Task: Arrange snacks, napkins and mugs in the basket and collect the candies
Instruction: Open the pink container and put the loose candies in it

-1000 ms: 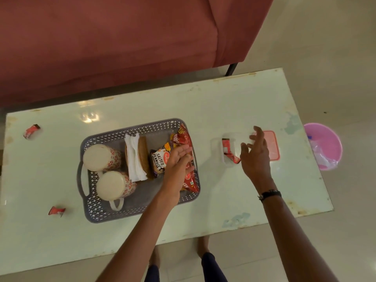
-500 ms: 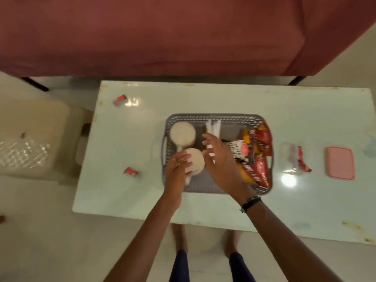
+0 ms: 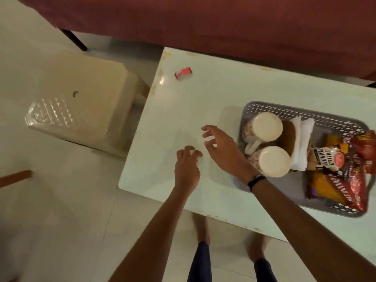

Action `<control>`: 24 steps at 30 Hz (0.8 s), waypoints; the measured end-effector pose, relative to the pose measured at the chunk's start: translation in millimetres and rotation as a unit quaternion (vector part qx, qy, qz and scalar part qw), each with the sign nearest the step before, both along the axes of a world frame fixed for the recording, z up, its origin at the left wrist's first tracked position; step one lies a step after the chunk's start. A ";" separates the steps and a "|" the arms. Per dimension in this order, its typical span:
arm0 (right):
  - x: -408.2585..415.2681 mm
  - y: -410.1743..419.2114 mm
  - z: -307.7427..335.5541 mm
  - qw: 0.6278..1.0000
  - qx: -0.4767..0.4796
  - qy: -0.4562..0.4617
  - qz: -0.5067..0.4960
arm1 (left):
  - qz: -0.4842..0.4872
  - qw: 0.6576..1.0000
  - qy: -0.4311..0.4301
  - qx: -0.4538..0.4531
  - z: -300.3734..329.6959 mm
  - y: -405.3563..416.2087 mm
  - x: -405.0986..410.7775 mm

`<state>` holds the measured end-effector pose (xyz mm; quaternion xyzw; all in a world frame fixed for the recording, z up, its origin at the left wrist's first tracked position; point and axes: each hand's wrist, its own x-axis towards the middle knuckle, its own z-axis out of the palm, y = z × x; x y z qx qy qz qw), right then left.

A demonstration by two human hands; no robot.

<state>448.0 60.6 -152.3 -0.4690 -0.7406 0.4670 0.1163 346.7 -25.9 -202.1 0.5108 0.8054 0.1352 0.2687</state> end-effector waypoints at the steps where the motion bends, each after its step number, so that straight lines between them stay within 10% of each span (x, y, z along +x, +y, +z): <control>1: -7.3 3.1 -3.5 1.000 -0.006 -0.006 0.010 | -0.021 1.000 0.012 0.008 -4.4 -2.6 -4.9; 13: -115.7 109.2 -48.4 0.964 0.178 -0.173 0.093 | 0.216 0.926 -0.305 0.044 5.6 37.3 -92.1; 24: -139.7 146.7 -73.3 0.923 0.250 -0.268 0.113 | 0.255 0.885 -0.388 0.041 15.2 46.8 -126.1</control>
